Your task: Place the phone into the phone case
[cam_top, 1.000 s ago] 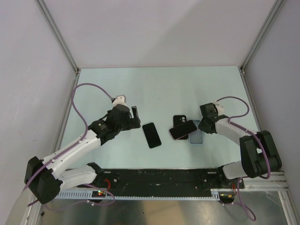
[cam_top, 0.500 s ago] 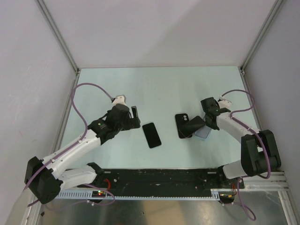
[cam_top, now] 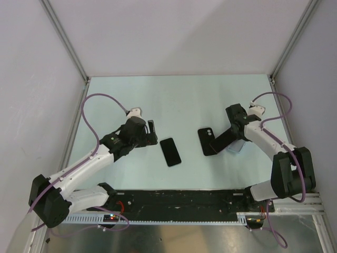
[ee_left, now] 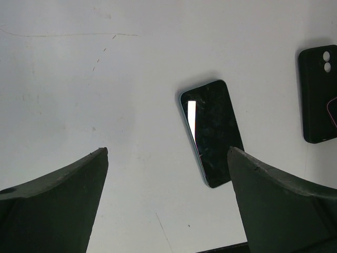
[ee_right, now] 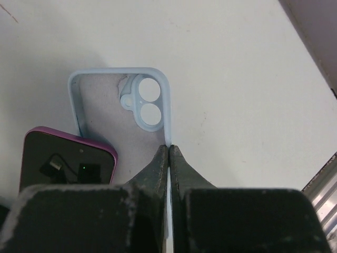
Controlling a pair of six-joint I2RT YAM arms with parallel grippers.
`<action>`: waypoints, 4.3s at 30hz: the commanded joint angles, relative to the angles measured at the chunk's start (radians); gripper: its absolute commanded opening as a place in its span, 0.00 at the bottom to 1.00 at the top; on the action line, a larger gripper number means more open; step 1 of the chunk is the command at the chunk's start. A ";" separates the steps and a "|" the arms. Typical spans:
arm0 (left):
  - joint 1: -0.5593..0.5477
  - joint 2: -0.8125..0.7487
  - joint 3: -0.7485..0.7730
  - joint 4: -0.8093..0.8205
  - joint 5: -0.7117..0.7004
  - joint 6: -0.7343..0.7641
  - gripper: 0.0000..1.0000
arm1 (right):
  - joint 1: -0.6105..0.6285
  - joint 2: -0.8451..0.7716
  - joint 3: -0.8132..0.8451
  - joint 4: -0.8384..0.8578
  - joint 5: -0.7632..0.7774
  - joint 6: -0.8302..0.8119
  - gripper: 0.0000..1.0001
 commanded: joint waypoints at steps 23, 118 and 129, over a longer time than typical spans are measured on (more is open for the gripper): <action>0.008 -0.004 0.046 0.002 0.005 -0.014 0.99 | 0.125 0.340 0.353 -0.372 0.392 0.143 0.00; 0.320 -0.118 -0.166 -0.052 0.046 -0.152 0.98 | 0.757 0.449 0.309 0.362 -0.453 -0.215 0.99; 0.320 -0.078 -0.217 0.004 0.065 -0.177 0.98 | 0.768 0.468 0.280 0.385 -0.479 -0.217 0.99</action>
